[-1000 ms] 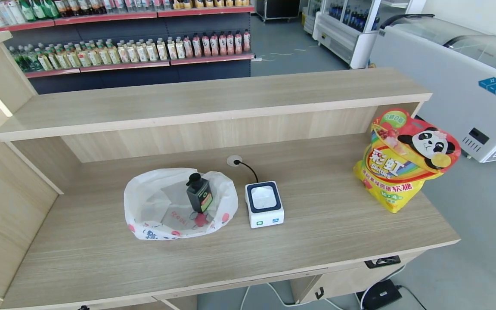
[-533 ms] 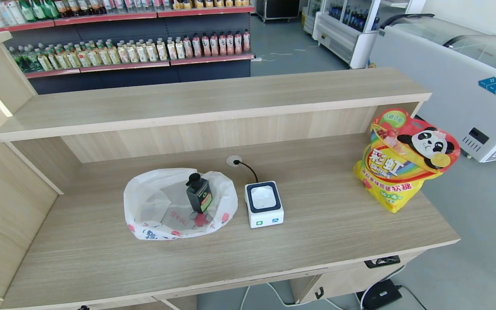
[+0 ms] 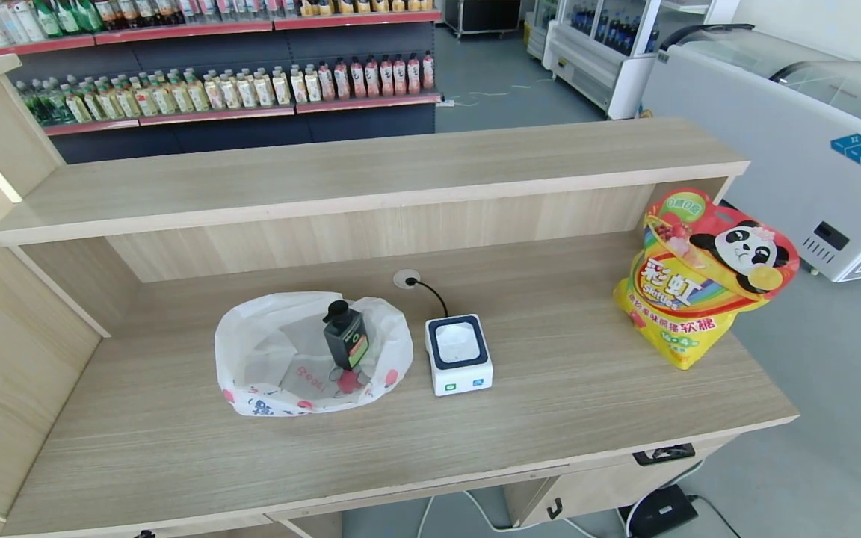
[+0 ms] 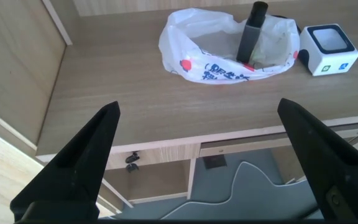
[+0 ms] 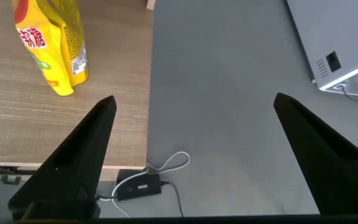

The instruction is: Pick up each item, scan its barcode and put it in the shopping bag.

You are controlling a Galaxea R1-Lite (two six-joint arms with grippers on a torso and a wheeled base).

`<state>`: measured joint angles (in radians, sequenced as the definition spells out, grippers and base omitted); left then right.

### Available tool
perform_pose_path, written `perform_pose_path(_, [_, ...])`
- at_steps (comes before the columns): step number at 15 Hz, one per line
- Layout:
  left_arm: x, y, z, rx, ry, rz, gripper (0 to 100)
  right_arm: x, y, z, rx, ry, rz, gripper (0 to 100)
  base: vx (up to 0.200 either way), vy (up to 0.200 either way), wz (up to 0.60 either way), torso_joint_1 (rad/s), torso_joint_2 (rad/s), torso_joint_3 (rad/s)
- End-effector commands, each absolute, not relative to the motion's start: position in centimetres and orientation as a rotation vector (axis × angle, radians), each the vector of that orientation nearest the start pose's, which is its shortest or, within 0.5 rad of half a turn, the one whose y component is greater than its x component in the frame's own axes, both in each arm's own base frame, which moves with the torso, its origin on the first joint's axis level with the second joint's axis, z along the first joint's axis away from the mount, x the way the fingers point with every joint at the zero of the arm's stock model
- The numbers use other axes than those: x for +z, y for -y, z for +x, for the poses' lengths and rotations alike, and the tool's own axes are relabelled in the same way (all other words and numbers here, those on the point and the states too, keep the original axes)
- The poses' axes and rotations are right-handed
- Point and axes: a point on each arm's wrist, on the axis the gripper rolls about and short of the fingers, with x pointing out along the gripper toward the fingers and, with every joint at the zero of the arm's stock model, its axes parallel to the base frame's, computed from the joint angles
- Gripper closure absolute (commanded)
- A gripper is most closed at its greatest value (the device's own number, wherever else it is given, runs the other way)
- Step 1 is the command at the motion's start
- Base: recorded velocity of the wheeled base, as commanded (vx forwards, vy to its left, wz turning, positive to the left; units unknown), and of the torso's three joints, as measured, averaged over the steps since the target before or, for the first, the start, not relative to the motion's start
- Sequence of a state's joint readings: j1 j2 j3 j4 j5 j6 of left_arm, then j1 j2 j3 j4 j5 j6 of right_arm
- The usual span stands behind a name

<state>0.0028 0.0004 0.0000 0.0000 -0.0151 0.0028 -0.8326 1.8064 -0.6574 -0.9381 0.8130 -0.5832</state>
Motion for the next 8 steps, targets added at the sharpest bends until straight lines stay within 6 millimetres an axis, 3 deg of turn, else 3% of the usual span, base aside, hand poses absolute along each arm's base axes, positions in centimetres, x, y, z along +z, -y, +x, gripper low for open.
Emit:
perform_pose_path(1, [7.5, 0.0, -2.3, -0.012, -0.002, 0.003, 0, 12.6, 22.9, 23.2, 0.070, -0.155, -0.391, 0, 0.000, 0.000, 0.00, 0.000, 0.00, 0.000])
perform_pose_path(4, [7.5, 0.0, -2.3, -0.012, 0.000, 0.003, 0, 11.8, 22.4, 24.6, 0.170, -0.139, -0.345, 0, 0.000, 0.000, 0.00, 0.000, 0.00, 0.000])
perform_pose_path(8, [7.5, 0.0, -2.3, -0.012, 0.000, 0.003, 0, 11.5, 20.5, 29.1, 0.301, -0.105, -0.299, 0, 0.000, 0.000, 0.00, 0.000, 0.00, 0.000])
